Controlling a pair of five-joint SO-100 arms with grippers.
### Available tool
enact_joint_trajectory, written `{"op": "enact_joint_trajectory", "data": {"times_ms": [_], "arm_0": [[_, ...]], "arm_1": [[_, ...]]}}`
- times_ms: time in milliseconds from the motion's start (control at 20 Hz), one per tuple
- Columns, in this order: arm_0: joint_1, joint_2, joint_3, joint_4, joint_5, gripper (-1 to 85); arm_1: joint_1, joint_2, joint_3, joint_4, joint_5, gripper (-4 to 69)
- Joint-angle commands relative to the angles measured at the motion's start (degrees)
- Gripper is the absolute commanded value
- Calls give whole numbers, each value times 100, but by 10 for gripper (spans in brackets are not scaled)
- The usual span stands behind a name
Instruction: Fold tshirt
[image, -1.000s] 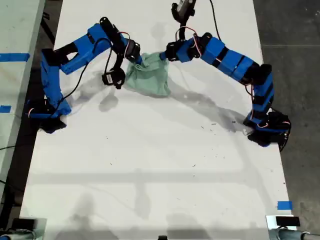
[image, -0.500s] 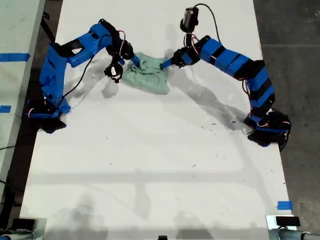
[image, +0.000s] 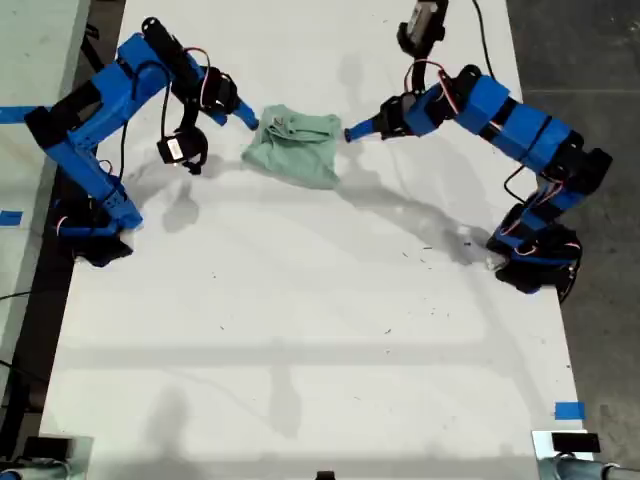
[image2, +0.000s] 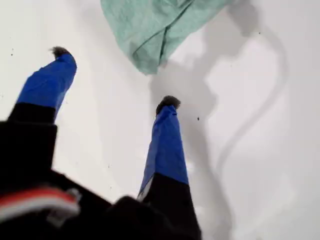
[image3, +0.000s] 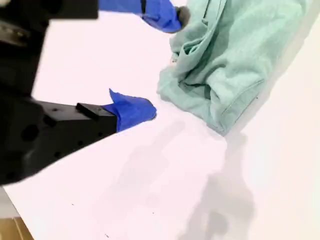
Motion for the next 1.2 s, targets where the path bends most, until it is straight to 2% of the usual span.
{"op": "enact_joint_trajectory", "data": {"times_ms": [0,100,150,300,400,450,500,600,650,750,900,950,1000,1100,1150], "arm_0": [[694,2127,2180,-536,-694,132],[1125,3270,3762,-940,-1362,44],[1318,3832,4482,-1107,-1705,1],[1793,5572,6478,-1591,-2514,1],[2109,7119,7840,-2101,-2900,1],[2241,7805,8367,-2118,-3094,1],[2312,8323,8728,-1793,-3410,1],[2408,9633,9519,-1336,-3542,1],[2479,9369,9519,-1345,-3551,1],[2496,9615,9519,-721,-3577,1],[2610,9606,9527,-404,-3568,23],[2672,9606,9536,-404,-3551,34],[2733,9606,9536,-404,-3551,43],[2795,9606,9536,-396,-3595,45],[2795,9606,9536,-396,-3560,46]], "arm_1": [[-281,1916,1714,-149,694,273],[-492,3120,3059,-281,1336,219],[-615,3727,3683,-334,1705,164],[-1187,5432,5317,-431,2795,31],[-1617,6460,6284,-448,3472,-6],[-1793,6996,6750,-404,3718,-12],[-1934,7594,7181,-308,3937,-19],[-2188,8745,7910,-132,4465,-19],[-2224,9176,8244,-26,4729,-19],[-2382,9062,8297,-9,5001,-15],[-2312,9141,8367,-167,5309,20],[-2259,9141,8367,-167,5273,21],[-2136,9141,8367,-167,4667,21],[-2021,9141,8367,-158,2101,21],[-2065,9141,8367,-141,1872,15]]}}
